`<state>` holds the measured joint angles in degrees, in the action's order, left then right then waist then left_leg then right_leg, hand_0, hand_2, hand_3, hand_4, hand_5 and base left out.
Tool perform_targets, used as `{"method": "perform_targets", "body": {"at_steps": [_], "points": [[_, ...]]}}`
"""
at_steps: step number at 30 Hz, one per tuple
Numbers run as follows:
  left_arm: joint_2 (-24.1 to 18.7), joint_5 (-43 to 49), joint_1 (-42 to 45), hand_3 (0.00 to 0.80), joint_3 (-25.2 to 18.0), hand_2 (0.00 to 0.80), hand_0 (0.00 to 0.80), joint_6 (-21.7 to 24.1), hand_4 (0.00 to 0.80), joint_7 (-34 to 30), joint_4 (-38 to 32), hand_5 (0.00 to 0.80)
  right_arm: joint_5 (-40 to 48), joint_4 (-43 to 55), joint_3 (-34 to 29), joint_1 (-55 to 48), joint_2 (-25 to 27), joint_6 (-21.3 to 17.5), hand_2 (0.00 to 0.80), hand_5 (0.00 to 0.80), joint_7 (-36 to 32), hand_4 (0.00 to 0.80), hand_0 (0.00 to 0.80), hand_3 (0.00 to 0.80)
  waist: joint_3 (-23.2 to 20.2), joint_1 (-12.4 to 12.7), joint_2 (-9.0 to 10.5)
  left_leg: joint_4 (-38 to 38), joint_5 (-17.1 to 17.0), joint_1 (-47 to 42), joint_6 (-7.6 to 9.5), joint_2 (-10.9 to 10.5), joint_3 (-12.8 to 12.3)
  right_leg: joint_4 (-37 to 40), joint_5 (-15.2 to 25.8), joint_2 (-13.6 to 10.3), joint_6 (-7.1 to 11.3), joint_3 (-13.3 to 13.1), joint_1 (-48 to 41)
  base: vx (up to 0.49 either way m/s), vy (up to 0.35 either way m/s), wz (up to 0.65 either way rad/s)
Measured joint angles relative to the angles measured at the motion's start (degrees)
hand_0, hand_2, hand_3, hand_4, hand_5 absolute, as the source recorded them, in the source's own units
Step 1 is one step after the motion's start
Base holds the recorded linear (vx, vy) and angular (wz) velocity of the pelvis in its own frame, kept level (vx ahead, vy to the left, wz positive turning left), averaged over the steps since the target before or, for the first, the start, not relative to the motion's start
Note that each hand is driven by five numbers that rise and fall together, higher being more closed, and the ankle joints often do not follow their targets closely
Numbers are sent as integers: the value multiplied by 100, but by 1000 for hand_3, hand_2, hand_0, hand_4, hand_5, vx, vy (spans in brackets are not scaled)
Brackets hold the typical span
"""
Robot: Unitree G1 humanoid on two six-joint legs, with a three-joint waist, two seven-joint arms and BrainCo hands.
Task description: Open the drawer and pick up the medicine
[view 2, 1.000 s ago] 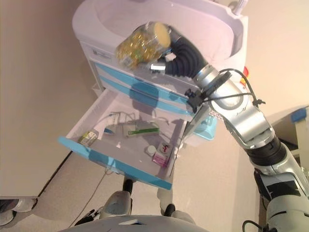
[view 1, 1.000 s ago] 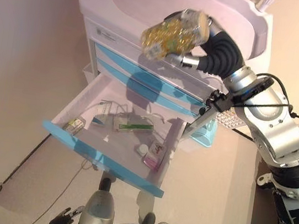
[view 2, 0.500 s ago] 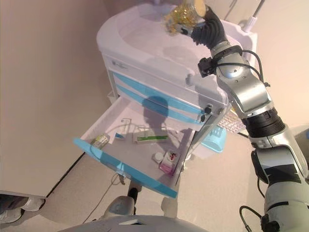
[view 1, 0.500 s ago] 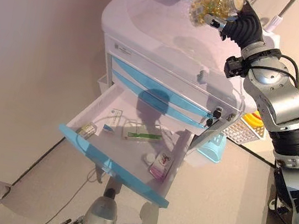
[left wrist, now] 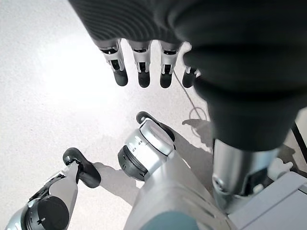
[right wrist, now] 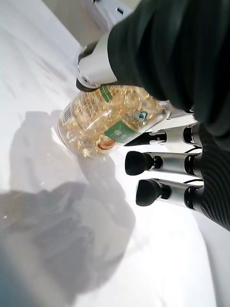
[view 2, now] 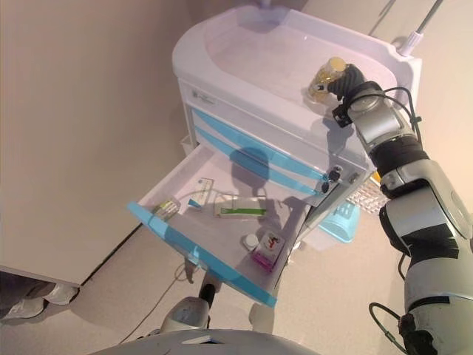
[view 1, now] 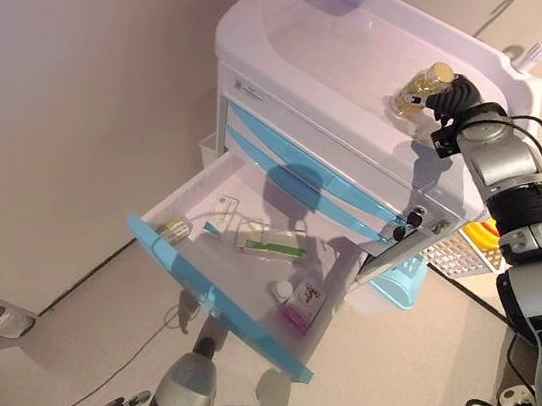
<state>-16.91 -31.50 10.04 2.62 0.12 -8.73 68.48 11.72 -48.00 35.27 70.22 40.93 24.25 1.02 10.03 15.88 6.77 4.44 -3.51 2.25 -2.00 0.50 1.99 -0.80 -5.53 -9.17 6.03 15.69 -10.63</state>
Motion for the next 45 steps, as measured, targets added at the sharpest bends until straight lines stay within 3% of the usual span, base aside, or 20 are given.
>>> {"method": "perform_targets", "body": {"at_steps": [8, 9, 10, 17, 26, 35, 40, 43, 45], "points": [[-8, -4, -18, 0, 46, 0, 0, -5, 0, -9, -1, 0, -241, -954, -2, 302, -14, -128, 800, 800, -298, 800, 800, 800, 23, 160, -34, -8, -2, -3, -16, -46, 139, 45, -11, -16, 11, 93, -67, -16, -9, 8], [-10, -5, -21, 0, 49, 0, 0, -4, 0, -11, -2, 0, -245, -985, -2, 306, -14, -151, 358, 358, -303, 358, 358, 358, 23, 167, -34, -8, -4, -2, -12, -50, 148, 45, -11, -18, 11, 93, -66, -31, 4, 0], [-11, -5, -22, 0, 50, 0, 0, -4, 0, -11, -3, 0, -259, -994, -2, 306, -14, -179, 0, 0, -303, 0, 0, 0, 23, 168, -35, -9, -5, -2, -11, -51, 151, 47, -11, -19, 11, 93, -66, 0, 0, 0], [-59, -9, -60, 0, 141, 0, 0, -1, 0, -18, -16, 0, -391, -1150, 74, 303, -15, -239, 0, 0, -221, 0, 0, 0, 26, 161, -35, -36, -14, 1, 1, -58, 154, 75, 2, -17, 28, 90, -68, 0, 0, 0], [-59, -10, -64, 0, 158, 0, 0, 0, 0, -39, -21, 0, -319, -1064, 73, 419, 53, -316, 0, 0, 390, 0, 0, 0, 36, 97, -22, -88, -22, -32, -6, -55, 142, 90, 2, -16, 28, 70, -73, -2, 0, -1], [-59, -14, -63, 0, 157, 0, 0, 14, 0, -52, -24, 0, 300, -196, 73, 809, 363, -434, 0, 0, 1526, 0, 0, 0, 54, -68, -13, -217, -45, -152, 0, -41, 52, 83, 2, -32, 28, -12, -68, -18, -4, -5], [-52, -11, -48, 0, 156, 0, 0, 166, 0, -66, -25, 0, 287, 864, 36, 1066, 783, -762, 0, 0, 2249, 0, 0, 0, 57, -220, -10, -287, -47, -240, -2, -16, -72, 92, 3, -34, 29, -126, -60, -28, -22, -13], [-47, -1, -2, 0, 151, 0, 0, 275, 0, -69, -120, 0, 272, 2134, -218, 1127, 1096, -922, 0, 0, 2501, 0, 0, 0, 56, -367, -10, -335, -51, -263, -12, 32, -207, 76, 7, -20, 25, -258, 31, -47, -33, -22], [-41, 15, 45, 0, 137, 0, 0, 298, 0, -84, -261, 0, 217, 3491, -490, 1054, 1413, -981, 0, 0, 2525, 0, 0, 0, 53, -516, -16, -413, -72, -300, -19, 48, -294, 81, 17, -18, 26, -306, 65, -55, -35, -26]]}}
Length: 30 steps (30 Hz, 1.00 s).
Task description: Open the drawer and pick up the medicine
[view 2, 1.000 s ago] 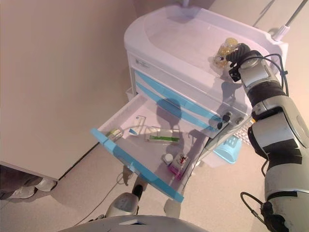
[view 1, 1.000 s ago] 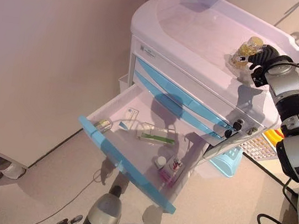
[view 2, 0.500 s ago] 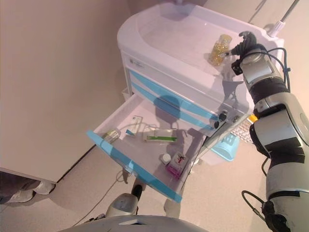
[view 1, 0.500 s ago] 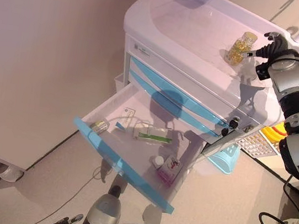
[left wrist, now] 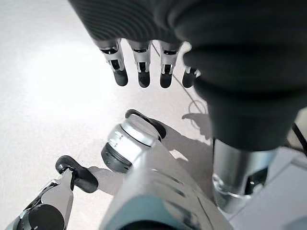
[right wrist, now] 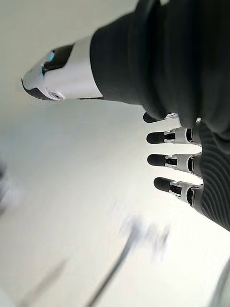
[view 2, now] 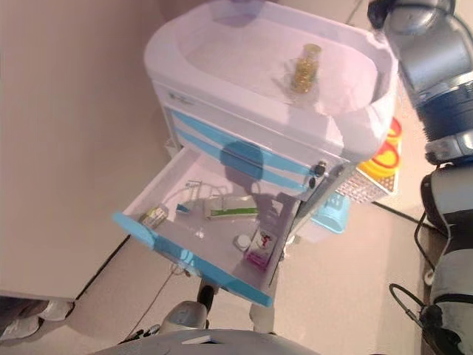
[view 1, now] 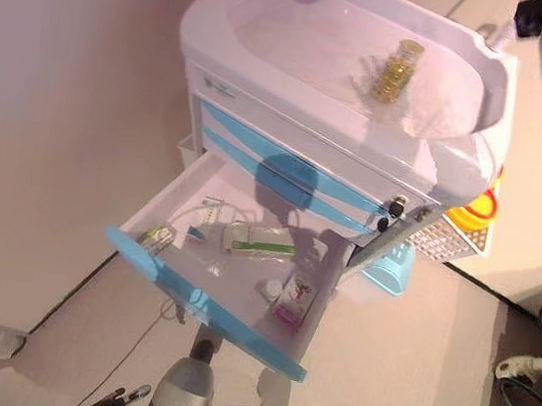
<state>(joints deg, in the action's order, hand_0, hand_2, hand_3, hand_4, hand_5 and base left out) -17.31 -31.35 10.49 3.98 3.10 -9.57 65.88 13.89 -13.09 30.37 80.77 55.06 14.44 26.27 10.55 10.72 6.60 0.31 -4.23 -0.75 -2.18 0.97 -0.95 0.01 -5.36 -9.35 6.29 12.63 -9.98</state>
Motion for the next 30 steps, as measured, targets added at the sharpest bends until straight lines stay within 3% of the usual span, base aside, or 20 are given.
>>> {"method": "perform_targets", "body": {"at_steps": [4, 7, 14, 21, 23, 30], "points": [[-4, 160, 39, 0, -108, 0, 0, 101, 0, -92, -264, 0, -260, 2013, -403, -345, 332, -359, 0, 0, -194, 0, 0, 0, -52, -314, 0, -131, 6, -184, -6, 27, -155, 0, 1, 1, 1, -234, 5, -48, -50, -27], [-21, 258, 26, 0, -109, 0, 0, 144, 0, -92, -421, 0, -217, 2936, -537, -934, 478, -680, 0, 0, -723, 0, 0, 0, -294, -497, -1, -213, 3, -212, -10, 55, -297, 1, 19, 0, 12, -304, 87, -49, -61, -25], [-166, 730, -64, 0, 97, 0, 0, 115, 0, 31, -965, 0, 606, 4778, -676, -2937, 268, -1328, 0, 0, -3123, 0, 0, 0, -671, -816, -186, -399, -7, -386, -26, 104, -639, -11, 65, 14, 27, -609, 214, -25, -25, -25], [-346, 1224, -98, 0, 441, 0, 0, 48, 0, 161, -967, 0, 1445, 5135, -282, -4024, -138, -1243, 0, 0, -4841, 0, 0, 0, -709, -1108, -305, -488, -20, -491, -20, 110, -776, -11, 118, 9, 58, -765, 273, -26, -4, -16], [-410, 1367, -140, 0, 593, 0, 0, 79, 0, 175, -964, 0, 1412, 5070, -151, -4432, -475, -1143, 0, 0, -5070, 0, 0, 0, -705, -1126, -311, -493, -20, -499, -20, 113, -833, -10, 125, 9, 60, -822, 296, -32, -3, -13], [-418, 1687, -293, 0, 1085, 0, 0, 321, 0, 194, -958, 0, 893, 4378, 163, -4920, -874, -870, 0, 0, -5248, 0, 0, 0, -664, -1198, -372, -534, -31, -493, -8, 108, -905, -4, 150, 5, 72, -898, 372, -9, -1, -6]]}}
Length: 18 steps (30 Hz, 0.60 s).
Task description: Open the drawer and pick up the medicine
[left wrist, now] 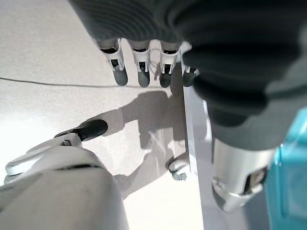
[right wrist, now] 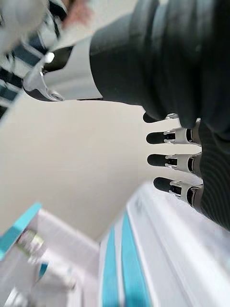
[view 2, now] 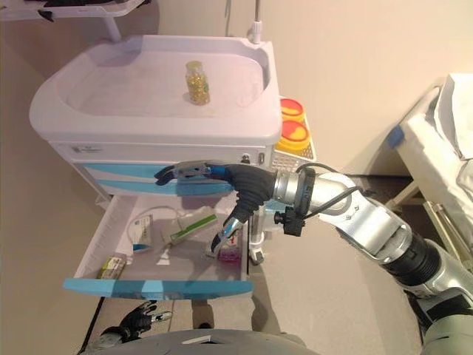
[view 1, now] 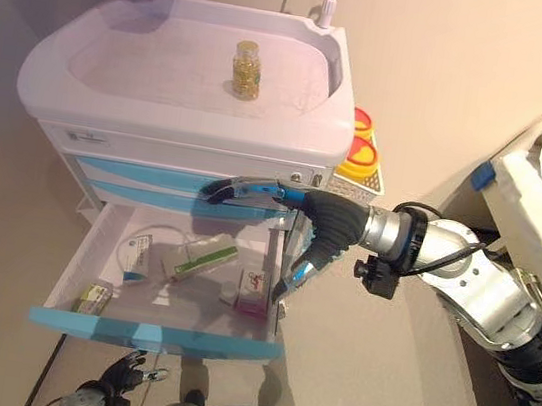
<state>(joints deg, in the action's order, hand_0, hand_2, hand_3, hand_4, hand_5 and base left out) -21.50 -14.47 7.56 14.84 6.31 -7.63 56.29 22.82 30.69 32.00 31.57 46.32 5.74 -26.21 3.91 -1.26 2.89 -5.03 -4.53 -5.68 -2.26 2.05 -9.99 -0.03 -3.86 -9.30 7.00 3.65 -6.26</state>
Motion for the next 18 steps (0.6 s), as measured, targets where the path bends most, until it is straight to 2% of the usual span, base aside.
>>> {"method": "perform_targets", "body": {"at_steps": [6, 9, 11, 13, 16, 18], "points": [[-5, 702, -200, 0, 384, 0, 0, 110, 0, -61, 14, 0, -56, -455, 35, -553, -17, 16, 0, 0, -188, 0, 0, 0, 170, -91, -117, 0, 1, 1, -1, 6, -78, -9, 2, 5, 1, -71, 60, 0, -12, -6], [-138, 1615, -362, 0, 894, 0, 0, 172, 0, 94, 20, 0, -26, -643, 53, -690, -9, 109, 0, 0, -308, 0, 0, 0, 255, -216, -154, 1, 2, 7, -2, 10, -114, -27, 4, 12, 1, -145, 104, -17, -2, -9], [-325, 2417, -535, 0, 1388, 0, 0, 177, 0, 315, 20, 0, 97, -807, 57, -743, -8, 222, 0, 0, -397, 0, 0, 0, 345, -300, -179, 1, 2, 8, -2, 13, -150, -99, 4, 13, 2, -180, 166, -23, 23, -13], [-497, 2985, -772, 0, 1799, 0, 0, 142, 0, 453, 7, 0, 263, -956, 77, -793, 12, 297, 0, 0, -597, 0, 0, 0, 447, -386, -222, 2, 2, 34, 0, 15, -264, -170, 5, 16, 5, -307, 315, -1, 47, -28], [-685, 3493, -972, 0, 2130, 0, 0, 107, 0, 506, 9, 0, 798, -1031, 188, -926, 115, 552, 0, 0, -1073, 0, 0, 0, 607, -579, -297, 2, 10, 30, 11, 6, -294, -231, 21, 2, 31, -404, 414, 32, 61, -26], [-815, 3597, -1121, 0, 2355, 0, 0, 96, 0, 501, 9, 0, 1225, -1028, 259, -1079, 182, 765, 0, 0, -1367, 0, 0, 0, 700, -670, -374, 3, 15, 33, 17, 5, -409, -301, 23, 0, 35, -509, 520, 20, 71, -27]]}}
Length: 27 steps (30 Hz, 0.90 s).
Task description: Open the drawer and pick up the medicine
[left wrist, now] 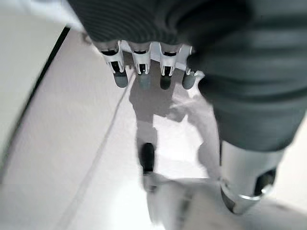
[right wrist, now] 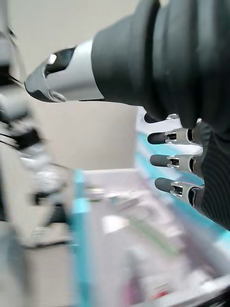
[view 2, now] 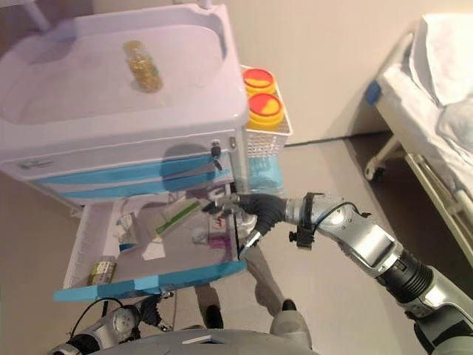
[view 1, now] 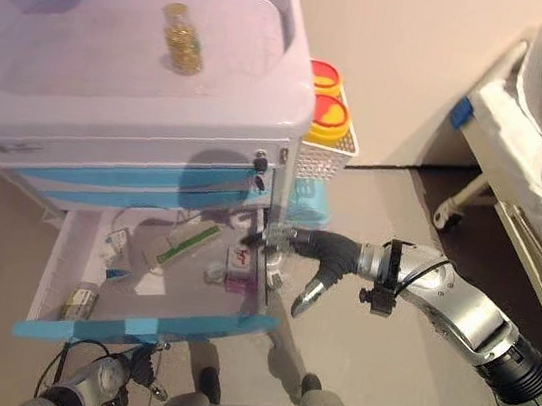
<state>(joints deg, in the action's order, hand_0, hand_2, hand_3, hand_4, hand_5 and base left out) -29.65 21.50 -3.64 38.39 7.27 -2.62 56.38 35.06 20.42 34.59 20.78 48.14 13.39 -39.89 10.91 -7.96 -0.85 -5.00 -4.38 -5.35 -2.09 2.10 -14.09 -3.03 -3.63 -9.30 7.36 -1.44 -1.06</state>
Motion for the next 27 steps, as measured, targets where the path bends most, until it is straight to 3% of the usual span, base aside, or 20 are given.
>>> {"method": "perform_targets", "body": {"at_steps": [5, 11, 19, 23, 27], "points": [[-161, -4, -340, 0, 36, 0, 0, -33, 0, 66, -10, 0, 673, -56, -59, -644, 10, 577, 0, 0, -201, 0, 0, 0, 291, -208, -208, 38, 6, 2, 9, -8, -137, -139, 9, -3, 17, -198, 182, 12, 90, -21], [-440, -39, -772, 0, 65, 0, 0, 51, 0, 282, -168, 0, 702, -515, -504, -1621, 61, 624, 0, 0, -426, 0, 0, 0, 598, -457, -436, 108, 19, 194, 24, -51, -151, -459, -12, -32, 73, -405, 615, -5, 74, -20], [-830, -910, -1465, 0, -2, 0, 0, 42, 0, 334, -374, 0, 668, -1611, -1311, -2388, 523, 109, 0, 0, -1206, 0, 0, 0, 1159, -635, -442, 318, 22, 417, 23, -46, -263, -908, -22, -30, 80, -488, 1079, -37, 0, -12], [-906, -1850, -1851, 0, -125, 0, 0, 14, 0, 143, -314, 0, 653, -1749, -1343, -2505, 560, -160, 0, 0, -1564, 0, 0, 0, 1354, -714, -409, 454, 27, 624, 18, -39, -303, -1087, -21, -14, 77, -578, 1343, -77, -5, -10], [-952, -2688, -2344, 0, -330, 0, 0, 31, 0, -154, 196, 0, 662, -1826, -1330, -2456, 561, -303, 0, 0, -1558, 0, 0, 0, 1605, -824, -293, 632, 38, 832, 27, -23, -363, -1240, -13, -10, 63, -639, 1577, -92, 27, -5]]}}
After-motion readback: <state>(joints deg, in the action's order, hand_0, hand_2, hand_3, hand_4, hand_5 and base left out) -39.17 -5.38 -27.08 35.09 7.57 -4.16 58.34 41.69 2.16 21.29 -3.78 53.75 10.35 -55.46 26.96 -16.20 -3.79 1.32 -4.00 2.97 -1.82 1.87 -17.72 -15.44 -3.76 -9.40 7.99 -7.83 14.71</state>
